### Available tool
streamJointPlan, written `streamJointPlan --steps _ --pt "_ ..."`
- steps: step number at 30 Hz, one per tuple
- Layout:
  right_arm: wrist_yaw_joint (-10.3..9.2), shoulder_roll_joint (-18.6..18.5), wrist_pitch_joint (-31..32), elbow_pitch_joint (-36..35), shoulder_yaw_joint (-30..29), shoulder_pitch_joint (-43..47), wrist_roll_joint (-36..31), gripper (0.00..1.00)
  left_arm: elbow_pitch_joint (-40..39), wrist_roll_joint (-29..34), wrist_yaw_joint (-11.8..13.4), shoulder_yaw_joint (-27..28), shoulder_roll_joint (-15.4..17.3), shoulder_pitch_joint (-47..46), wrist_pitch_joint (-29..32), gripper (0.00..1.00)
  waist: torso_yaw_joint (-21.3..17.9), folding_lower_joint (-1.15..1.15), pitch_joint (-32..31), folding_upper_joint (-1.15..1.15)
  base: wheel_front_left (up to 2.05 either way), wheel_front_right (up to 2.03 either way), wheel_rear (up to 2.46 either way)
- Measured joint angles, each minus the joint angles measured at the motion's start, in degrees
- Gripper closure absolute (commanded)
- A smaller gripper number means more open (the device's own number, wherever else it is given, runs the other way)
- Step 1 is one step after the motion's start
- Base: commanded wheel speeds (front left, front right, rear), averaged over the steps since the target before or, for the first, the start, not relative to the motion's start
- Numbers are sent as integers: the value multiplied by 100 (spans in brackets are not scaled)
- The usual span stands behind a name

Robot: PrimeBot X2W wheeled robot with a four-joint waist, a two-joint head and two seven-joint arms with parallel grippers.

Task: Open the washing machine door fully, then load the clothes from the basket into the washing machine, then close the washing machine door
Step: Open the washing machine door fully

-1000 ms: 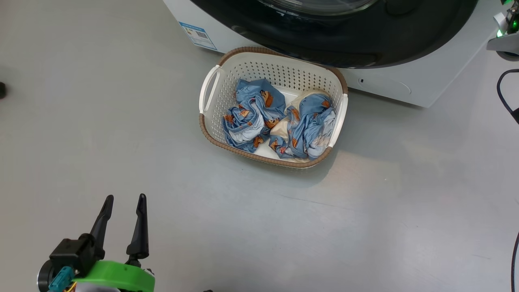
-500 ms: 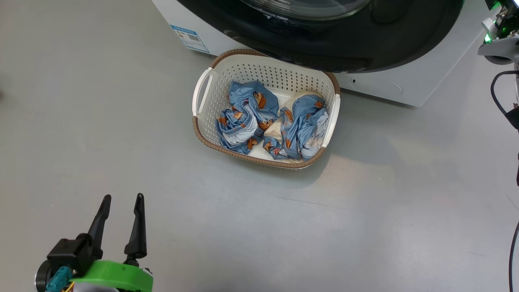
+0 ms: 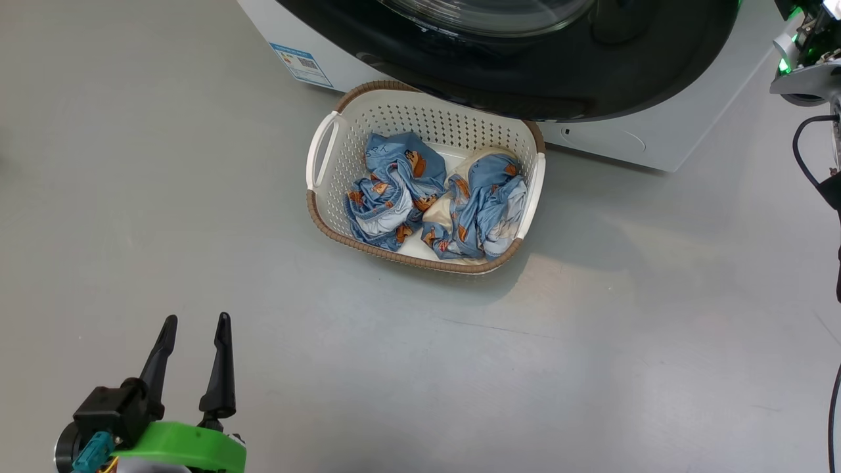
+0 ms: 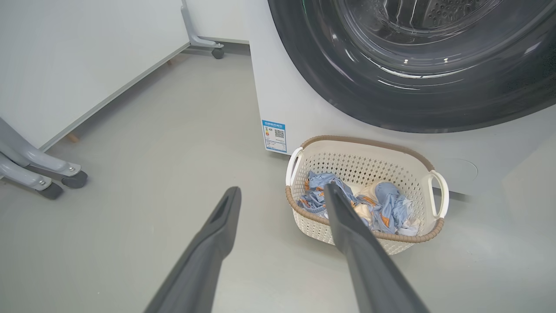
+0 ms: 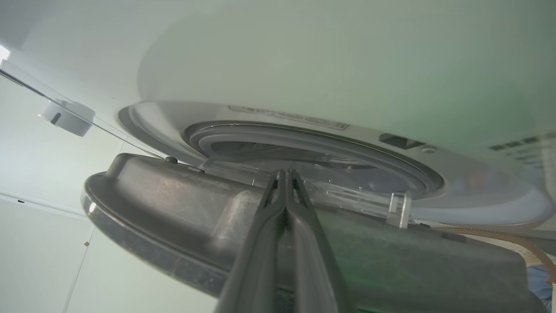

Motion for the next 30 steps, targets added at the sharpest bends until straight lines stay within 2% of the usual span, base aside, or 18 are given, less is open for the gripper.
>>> streamJointPlan --steps 16,30 --pt "0 7 -1 -21 16 2 11 100 -45 0 0 13 22 0 0 0 -36 0 8 0 0 0 0" --pt "1 48 -103 -62 -37 0 105 100 -71 0 0 63 86 1 0 0 132 0 167 0 0 0 0"
